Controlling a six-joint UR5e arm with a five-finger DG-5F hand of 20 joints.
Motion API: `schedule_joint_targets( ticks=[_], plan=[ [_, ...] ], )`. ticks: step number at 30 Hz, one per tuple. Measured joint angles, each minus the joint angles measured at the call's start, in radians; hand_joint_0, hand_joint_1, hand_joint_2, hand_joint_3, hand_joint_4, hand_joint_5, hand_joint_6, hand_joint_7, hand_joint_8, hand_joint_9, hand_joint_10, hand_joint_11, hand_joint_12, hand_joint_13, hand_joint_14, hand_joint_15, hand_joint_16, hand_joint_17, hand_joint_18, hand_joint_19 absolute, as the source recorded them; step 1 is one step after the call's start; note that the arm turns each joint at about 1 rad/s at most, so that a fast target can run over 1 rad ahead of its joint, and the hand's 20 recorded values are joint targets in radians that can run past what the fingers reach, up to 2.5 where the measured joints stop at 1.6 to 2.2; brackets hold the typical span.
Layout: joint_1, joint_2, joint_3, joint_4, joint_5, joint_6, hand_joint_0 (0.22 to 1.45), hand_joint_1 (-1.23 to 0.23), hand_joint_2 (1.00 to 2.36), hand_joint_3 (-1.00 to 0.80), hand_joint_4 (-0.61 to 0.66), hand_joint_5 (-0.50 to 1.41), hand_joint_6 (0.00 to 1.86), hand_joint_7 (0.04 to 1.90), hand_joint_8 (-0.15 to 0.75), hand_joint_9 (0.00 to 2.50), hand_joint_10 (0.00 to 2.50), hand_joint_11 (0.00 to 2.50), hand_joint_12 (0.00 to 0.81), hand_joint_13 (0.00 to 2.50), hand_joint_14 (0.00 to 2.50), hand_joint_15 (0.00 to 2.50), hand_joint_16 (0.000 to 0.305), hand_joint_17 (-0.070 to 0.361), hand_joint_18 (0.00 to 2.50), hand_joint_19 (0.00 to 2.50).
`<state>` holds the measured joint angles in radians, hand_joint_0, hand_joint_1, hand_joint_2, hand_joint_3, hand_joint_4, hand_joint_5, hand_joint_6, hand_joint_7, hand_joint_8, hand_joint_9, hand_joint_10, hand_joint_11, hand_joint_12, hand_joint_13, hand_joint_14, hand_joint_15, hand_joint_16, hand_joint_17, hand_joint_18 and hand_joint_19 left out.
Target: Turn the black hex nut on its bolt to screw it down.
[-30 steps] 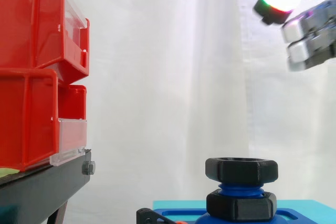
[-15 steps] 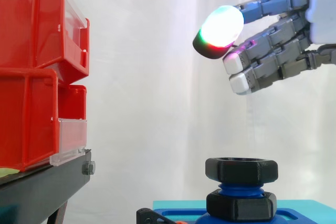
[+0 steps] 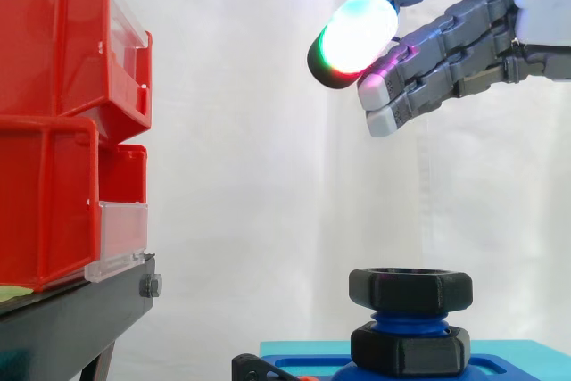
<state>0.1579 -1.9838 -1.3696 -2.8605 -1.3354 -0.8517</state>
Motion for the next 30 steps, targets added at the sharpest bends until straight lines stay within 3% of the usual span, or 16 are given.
schedule_joint_targets(
  ticks=[8, 16, 30],
  plan=[
    [0.007, -0.048, 0.006, 0.006, -0.010, -0.065, 0.51, -0.48, 1.00, -0.50, 0.14, -0.18, 0.50, 0.79, 0.267, 0.62, 0.01, 0.33, 0.312, 0.56, 0.01, 0.20, 0.045, 0.102, 0.44, 0.22],
    [0.019, -0.071, 0.009, 0.036, -0.016, -0.166, 0.51, -0.47, 1.00, -0.50, 0.16, -0.17, 0.50, 0.88, 0.268, 0.61, 0.01, 0.32, 0.313, 0.55, 0.01, 0.20, 0.045, 0.102, 0.43, 0.22],
    [0.035, -0.101, 0.010, 0.083, -0.023, -0.282, 0.50, -0.46, 1.00, -0.50, 0.18, -0.15, 0.50, 1.00, 0.269, 0.56, 0.01, 0.33, 0.321, 0.53, 0.01, 0.21, 0.046, 0.104, 0.41, 0.22]
  ],
)
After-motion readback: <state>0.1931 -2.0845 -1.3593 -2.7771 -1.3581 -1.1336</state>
